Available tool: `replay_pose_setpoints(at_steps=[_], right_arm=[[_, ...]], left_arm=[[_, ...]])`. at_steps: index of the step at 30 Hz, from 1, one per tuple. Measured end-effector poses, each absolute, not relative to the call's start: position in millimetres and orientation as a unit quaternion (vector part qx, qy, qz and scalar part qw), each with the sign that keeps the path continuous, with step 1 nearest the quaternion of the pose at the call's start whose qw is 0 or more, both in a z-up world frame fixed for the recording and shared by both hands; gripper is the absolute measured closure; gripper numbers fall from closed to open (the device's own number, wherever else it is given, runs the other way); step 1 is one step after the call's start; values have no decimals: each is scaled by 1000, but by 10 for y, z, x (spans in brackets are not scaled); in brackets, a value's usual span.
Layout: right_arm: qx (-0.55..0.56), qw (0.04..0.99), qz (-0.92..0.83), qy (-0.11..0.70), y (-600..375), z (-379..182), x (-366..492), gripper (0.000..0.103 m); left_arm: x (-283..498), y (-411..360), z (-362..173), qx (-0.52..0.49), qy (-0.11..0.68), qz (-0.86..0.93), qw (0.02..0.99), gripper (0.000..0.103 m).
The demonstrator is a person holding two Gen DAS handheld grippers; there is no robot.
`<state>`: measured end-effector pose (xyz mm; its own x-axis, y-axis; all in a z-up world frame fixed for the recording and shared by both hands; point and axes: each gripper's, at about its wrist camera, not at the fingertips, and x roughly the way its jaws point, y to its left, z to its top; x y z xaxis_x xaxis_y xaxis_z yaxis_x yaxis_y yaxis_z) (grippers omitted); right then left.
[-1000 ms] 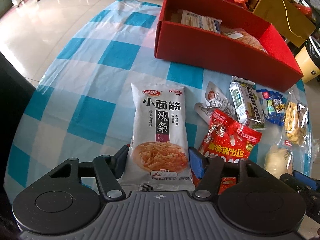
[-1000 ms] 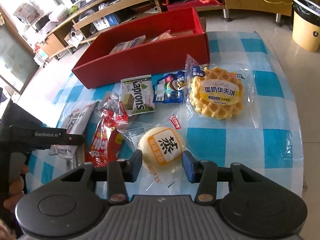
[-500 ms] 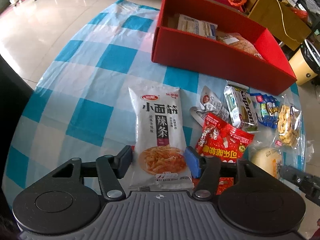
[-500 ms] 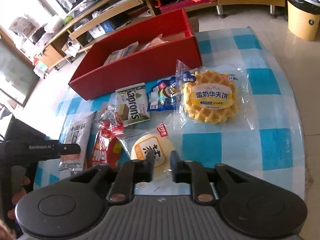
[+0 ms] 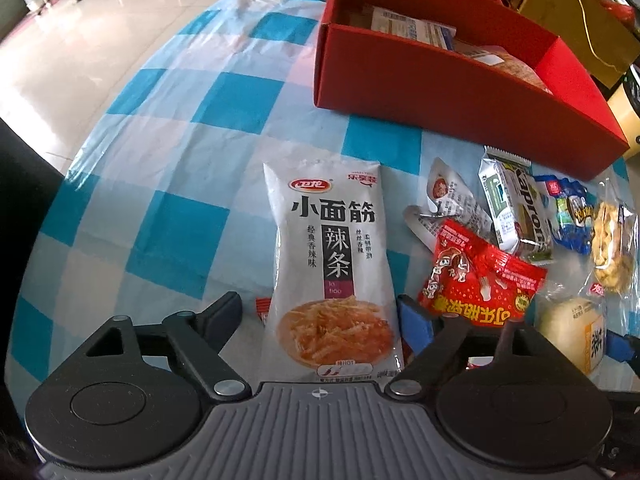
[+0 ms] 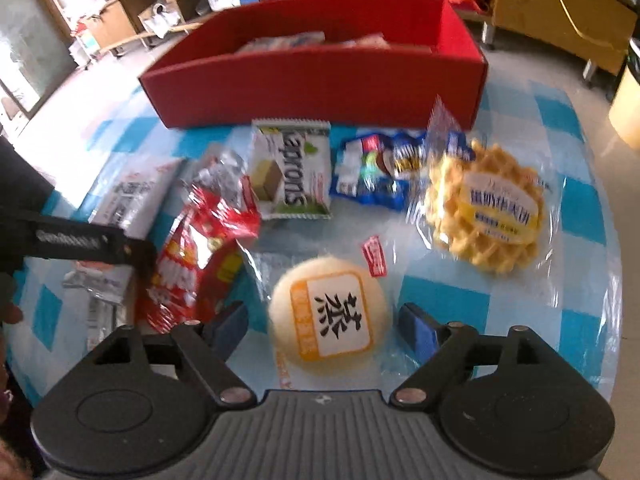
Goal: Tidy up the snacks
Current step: 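Grasp the white spicy-strip bag with the left gripper while the right grasps the steamed bun pack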
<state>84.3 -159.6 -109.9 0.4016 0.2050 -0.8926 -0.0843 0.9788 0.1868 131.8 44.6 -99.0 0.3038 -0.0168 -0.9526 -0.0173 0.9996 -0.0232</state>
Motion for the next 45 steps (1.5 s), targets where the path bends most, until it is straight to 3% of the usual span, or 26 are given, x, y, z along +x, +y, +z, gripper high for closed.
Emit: replay_pose_setpoints(at_steps=[2, 5, 6, 8, 11, 18, 33, 38, 40, 43, 45], right_arm=[[87, 830, 97, 543, -1642, -1132, 842, 1], [73, 831, 102, 542, -1626, -1129, 821, 2], [68, 832, 96, 541, -1618, -1127, 810, 3], [42, 839, 71, 538, -1575, -1073, 766, 27], [44, 839, 73, 537, -1620, -1025, 731, 47], [87, 843, 81, 524, -1747, -888, 699, 48], [139, 850, 96, 499, -1822, -736, 741, 49], [146, 845, 95, 505, -1832, -771, 772, 49], [148, 843, 96, 508, -1831, -783, 776, 49], [150, 840, 96, 512, -1829, -803, 790, 48], [154, 839, 96, 513, -1832, -814, 792, 48]], left_arm=[[1320, 433, -991, -11, 590, 1, 808, 15], [1317, 425, -991, -10, 589, 1, 808, 15], [1319, 433, -989, -12, 589, 1, 808, 15], [1329, 446, -985, -18, 589, 2, 808, 16], [1325, 444, -971, -13, 587, 6, 809, 24], [1315, 511, -877, -36, 590, -6, 806, 40], [1292, 643, -624, -85, 574, -30, 814, 46], [1297, 599, -718, -74, 584, -36, 807, 45], [1323, 592, -813, -82, 595, -42, 798, 39], [1397, 574, -905, -91, 596, -41, 797, 20], [1457, 568, -919, -99, 588, -42, 802, 17]])
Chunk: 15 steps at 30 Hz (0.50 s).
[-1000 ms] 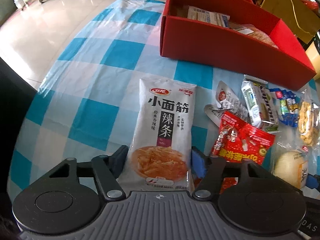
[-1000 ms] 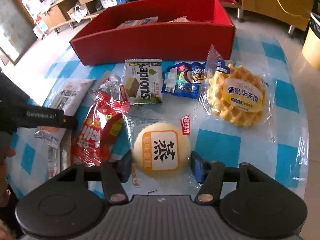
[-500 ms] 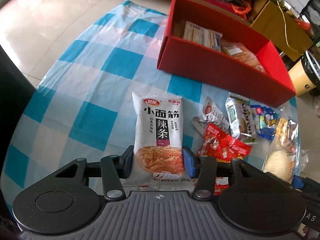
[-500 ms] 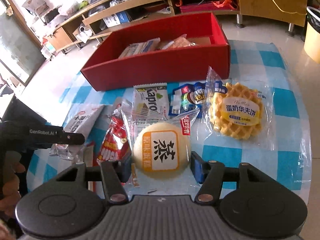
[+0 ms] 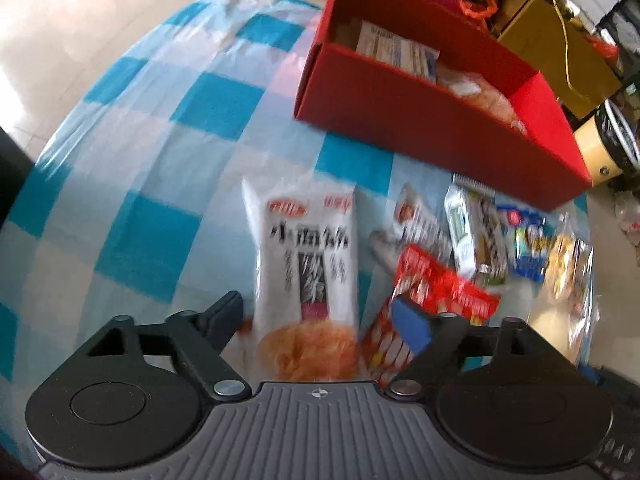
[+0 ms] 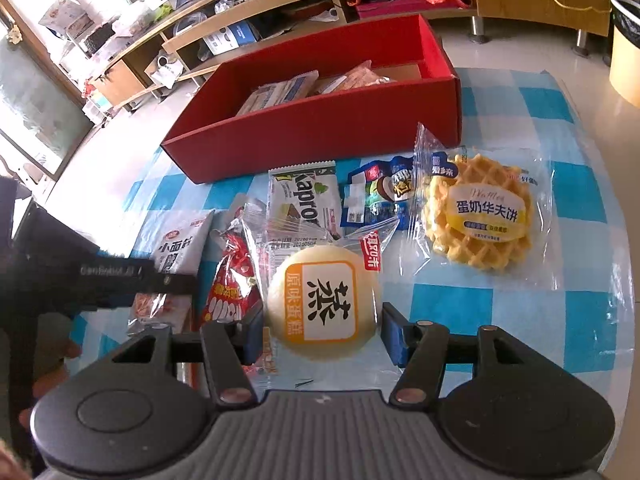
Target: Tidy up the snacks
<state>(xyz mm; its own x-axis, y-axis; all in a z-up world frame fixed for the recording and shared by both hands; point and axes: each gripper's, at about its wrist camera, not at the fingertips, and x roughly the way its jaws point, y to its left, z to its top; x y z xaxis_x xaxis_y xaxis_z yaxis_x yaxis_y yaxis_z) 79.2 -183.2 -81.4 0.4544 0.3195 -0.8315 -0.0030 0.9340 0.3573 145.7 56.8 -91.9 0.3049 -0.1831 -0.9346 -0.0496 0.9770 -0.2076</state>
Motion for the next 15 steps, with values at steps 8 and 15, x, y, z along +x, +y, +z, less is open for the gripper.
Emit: replay_pose_setpoints(at_steps=[8, 15], right_arm=[[165, 838, 91, 512, -1892, -819, 802, 49], [175, 841, 91, 503, -1912, -788, 794, 49]], left_arm=[[1510, 560, -901, -94, 574, -27, 813, 48], [1419, 764, -838, -166, 580, -43, 796, 54]])
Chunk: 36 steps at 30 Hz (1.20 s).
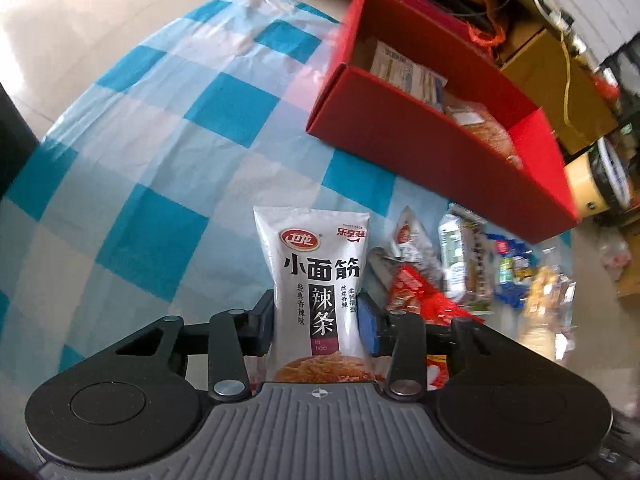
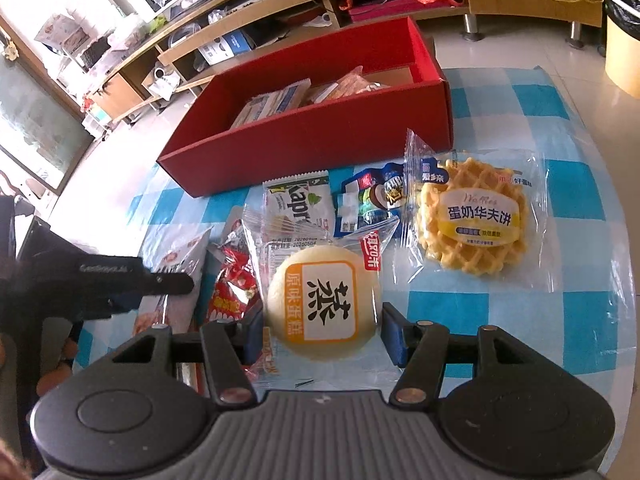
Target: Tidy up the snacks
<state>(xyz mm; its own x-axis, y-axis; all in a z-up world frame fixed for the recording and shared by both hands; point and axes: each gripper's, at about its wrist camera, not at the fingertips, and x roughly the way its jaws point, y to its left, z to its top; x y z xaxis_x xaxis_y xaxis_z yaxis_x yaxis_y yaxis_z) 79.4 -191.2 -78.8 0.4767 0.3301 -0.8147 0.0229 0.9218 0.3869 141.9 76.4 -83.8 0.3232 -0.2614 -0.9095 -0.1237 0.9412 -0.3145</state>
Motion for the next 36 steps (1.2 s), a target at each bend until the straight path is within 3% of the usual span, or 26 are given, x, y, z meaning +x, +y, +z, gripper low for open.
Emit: replay_pose_setpoints(at_steps=[36], right_arm=[[270, 857, 116, 424, -2152, -434, 1011, 48]], left_arm=[[1481, 558, -182, -170, 502, -95, 843, 53]])
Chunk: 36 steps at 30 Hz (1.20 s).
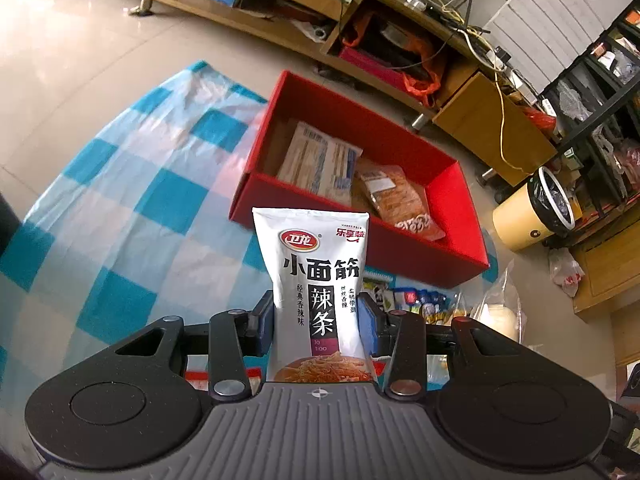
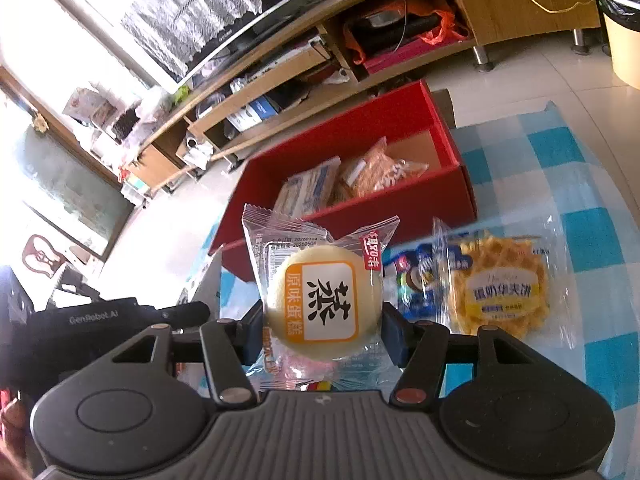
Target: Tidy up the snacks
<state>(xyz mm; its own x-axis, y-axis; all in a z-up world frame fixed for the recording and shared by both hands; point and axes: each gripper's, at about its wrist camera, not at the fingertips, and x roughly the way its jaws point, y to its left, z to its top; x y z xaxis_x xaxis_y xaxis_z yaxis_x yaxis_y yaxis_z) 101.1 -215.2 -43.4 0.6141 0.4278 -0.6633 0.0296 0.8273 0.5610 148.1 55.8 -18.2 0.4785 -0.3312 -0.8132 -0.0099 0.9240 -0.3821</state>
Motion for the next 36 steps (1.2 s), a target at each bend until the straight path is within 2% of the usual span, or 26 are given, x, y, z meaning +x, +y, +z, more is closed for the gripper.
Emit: replay_pose_setpoints(at_steps=[20, 36], right_arm=[[304, 861, 125, 389, -2300, -285, 1414, 48], [313, 857, 126, 389, -2354, -336, 1840, 48]], left_arm=[[1869, 331, 15, -148, 473, -103, 862, 53], [2306, 222, -38, -130, 472, -95, 867, 52]])
